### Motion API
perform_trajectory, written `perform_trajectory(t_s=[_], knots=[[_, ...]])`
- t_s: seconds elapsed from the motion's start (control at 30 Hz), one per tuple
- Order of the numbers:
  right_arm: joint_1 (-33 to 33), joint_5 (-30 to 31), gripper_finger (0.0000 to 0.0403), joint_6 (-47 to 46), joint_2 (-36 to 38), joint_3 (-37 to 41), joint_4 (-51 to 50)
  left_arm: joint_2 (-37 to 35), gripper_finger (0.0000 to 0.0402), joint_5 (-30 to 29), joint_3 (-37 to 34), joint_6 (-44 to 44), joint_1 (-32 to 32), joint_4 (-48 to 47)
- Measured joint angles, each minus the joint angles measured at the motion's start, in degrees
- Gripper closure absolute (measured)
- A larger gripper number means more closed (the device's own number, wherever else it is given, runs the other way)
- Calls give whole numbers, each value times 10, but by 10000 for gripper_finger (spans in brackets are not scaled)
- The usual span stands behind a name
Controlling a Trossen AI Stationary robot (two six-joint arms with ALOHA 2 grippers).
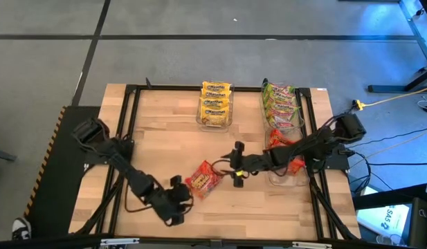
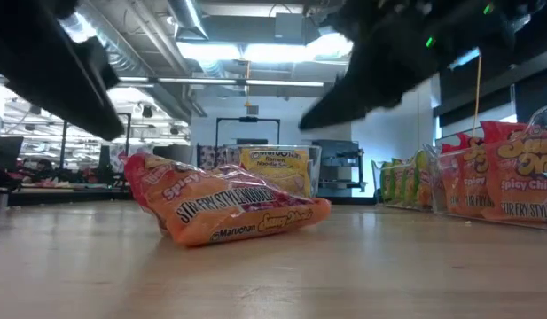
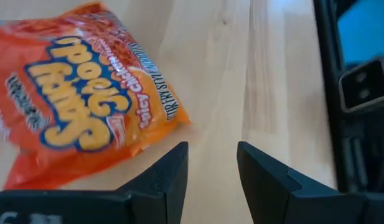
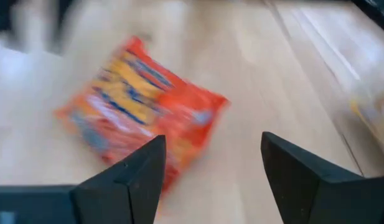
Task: Sort Maruchan noodles
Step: Put the orange noodle pack into the bottom right transparent bin
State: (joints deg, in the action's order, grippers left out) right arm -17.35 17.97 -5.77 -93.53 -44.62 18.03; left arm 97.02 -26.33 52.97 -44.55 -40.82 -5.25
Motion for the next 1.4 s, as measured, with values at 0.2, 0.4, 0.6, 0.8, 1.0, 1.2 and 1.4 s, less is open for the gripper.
perform_trajectory(t_s=[0.2, 0.4, 0.6, 0.8, 1.0, 1.2, 1.4], knots=[[33, 14, 167, -38, -53, 0, -8, 31, 269, -99, -12, -97, -24, 0], [34, -20, 167, -45, -90, 0, -7, 71, 269, -106, -18, -123, 3, -2], [1, -122, 166, -45, -106, 0, -7, 73, 269, -159, -18, -137, 50, -59], [-40, -193, 166, -45, -106, -5, -6, 71, 269, -211, -17, -138, 101, -96], [-43, -196, 166, -43, -48, -82, -228, 43, 269, -123, -2, -120, 114, -149], [-17, -82, 166, -48, 23, -126, -319, 13, 269, -127, 24, -109, 61, -136], [39, -106, 154, -95, 12, -126, -252, 36, 269, -176, 25, -44, 23, -44]])
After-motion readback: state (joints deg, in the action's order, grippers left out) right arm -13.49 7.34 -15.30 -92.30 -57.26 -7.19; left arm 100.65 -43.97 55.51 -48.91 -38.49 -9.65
